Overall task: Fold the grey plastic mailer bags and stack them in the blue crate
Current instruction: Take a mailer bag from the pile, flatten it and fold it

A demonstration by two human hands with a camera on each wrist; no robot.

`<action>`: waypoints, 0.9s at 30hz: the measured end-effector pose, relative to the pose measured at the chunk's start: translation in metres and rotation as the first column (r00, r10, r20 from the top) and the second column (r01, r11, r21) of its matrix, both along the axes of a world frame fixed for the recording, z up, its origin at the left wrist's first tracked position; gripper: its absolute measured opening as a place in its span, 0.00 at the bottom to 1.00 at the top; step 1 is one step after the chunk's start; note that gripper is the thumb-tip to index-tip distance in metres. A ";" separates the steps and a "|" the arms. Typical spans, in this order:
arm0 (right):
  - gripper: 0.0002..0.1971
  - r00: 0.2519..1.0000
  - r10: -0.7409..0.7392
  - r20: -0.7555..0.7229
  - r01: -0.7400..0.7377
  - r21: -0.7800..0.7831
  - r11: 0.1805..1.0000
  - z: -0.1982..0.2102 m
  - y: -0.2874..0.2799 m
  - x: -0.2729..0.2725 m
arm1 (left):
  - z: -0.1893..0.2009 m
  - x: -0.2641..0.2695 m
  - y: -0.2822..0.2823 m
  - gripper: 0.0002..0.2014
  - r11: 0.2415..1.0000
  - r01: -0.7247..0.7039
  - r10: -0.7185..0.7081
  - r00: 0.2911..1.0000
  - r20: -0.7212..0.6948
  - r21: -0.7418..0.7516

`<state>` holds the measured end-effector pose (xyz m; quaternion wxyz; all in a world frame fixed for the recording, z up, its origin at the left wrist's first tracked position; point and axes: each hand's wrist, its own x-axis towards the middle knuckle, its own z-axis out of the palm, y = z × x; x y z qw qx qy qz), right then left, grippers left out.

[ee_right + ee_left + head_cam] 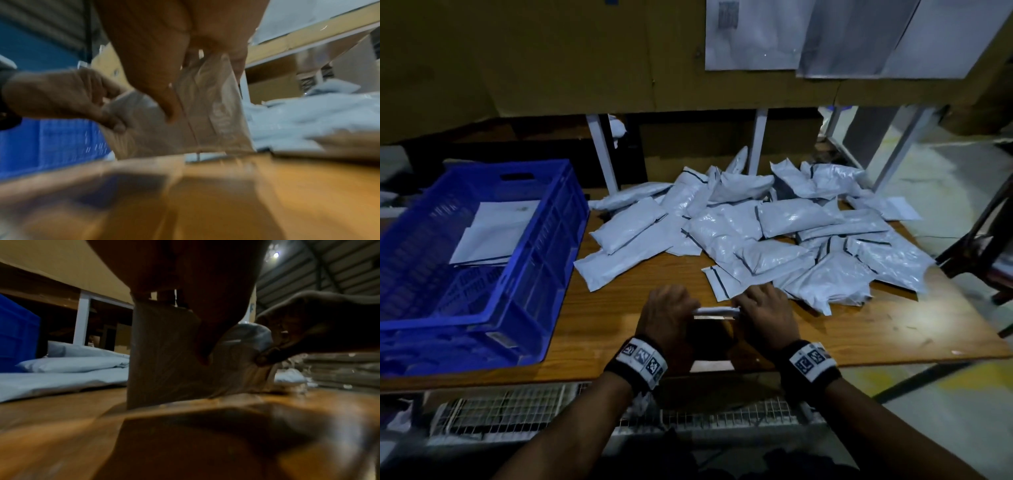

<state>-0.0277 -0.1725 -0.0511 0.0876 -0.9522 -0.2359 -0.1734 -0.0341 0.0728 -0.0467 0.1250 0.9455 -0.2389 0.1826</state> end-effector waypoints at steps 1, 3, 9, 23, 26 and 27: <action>0.13 1.000 0.023 -0.012 -0.023 0.006 1.000 -0.009 -0.002 -0.007 | -0.014 -0.007 0.003 0.12 0.999 0.031 -0.031 1.000 -0.006 -0.008; 0.16 0.994 0.063 -0.092 -0.063 0.005 0.998 -0.033 -0.008 -0.024 | -0.045 -0.023 0.011 0.14 0.996 0.092 -0.093 0.994 -0.056 -0.010; 0.21 0.975 0.066 -0.211 -0.075 -0.036 0.997 -0.067 -0.029 -0.061 | -0.082 -0.069 0.013 0.20 0.999 0.038 -0.039 0.988 -0.150 -0.012; 0.35 0.937 -0.077 -0.340 0.035 -0.128 0.991 -0.082 0.026 -0.028 | -0.083 -0.025 -0.025 0.38 0.956 -0.076 0.177 0.920 -0.349 0.283; 0.35 0.943 -0.071 -0.324 0.032 -0.125 0.992 -0.084 0.025 -0.029 | -0.087 -0.025 -0.024 0.37 0.956 -0.067 0.167 0.924 -0.343 0.286; 0.34 0.944 -0.073 -0.321 0.035 -0.123 0.992 -0.085 0.026 -0.029 | -0.089 -0.025 -0.023 0.37 0.957 -0.065 0.163 0.926 -0.342 0.281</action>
